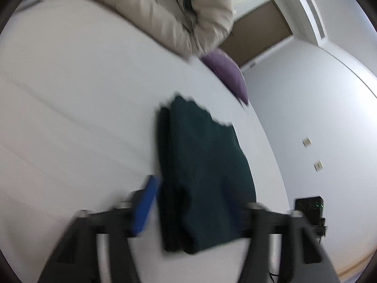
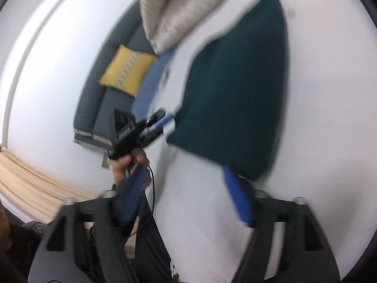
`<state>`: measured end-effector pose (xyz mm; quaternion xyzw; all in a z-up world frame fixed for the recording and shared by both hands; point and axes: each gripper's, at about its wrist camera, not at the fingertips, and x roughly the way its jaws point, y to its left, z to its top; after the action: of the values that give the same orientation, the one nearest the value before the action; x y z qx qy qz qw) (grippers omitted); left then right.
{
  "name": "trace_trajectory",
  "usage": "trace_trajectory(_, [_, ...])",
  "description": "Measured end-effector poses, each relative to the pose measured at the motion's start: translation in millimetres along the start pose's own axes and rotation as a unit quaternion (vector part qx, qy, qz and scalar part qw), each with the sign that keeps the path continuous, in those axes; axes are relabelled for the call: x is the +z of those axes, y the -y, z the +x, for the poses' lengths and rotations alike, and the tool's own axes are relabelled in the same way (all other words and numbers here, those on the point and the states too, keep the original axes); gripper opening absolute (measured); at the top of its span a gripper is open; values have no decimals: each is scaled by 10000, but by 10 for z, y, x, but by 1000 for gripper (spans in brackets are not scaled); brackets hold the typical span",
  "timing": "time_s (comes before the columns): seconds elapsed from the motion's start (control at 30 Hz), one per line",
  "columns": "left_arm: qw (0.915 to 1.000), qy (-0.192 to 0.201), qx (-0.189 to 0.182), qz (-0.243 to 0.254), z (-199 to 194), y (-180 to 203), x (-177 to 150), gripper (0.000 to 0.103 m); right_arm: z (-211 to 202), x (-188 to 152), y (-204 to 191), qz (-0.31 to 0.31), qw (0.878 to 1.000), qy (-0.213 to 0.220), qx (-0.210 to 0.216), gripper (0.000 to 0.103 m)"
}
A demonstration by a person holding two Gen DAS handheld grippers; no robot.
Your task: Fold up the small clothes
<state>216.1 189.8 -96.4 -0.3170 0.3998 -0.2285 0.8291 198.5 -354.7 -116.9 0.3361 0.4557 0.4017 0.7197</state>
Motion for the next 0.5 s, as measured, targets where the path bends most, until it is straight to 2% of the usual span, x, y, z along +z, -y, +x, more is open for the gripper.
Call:
trace_trajectory(0.03, [10000, -20, 16, -27, 11, -28, 42, 64, -93, 67, 41, 70, 9997, 218, -56, 92])
trace_trajectory(0.13, [9995, -232, -50, -226, 169, -126, 135, 64, -198, 227, 295, 577, 9971, 495, -16, 92])
trace_trajectory(0.3, [9946, -710, -103, -749, 581, -308, 205, 64, -12, 437, 733, 1340, 9893, 515, -279, 92])
trace_trajectory(0.37, [9936, -799, -50, -800, 688, -331, 234, 65, 72, 500, 779, 1347, 9891, 487, -344, 89])
trace_trajectory(0.5, [9902, -946, -176, -1018, 879, -358, 311, 65, 201, 613, 803, 1188, 9918, 329, -333, 86])
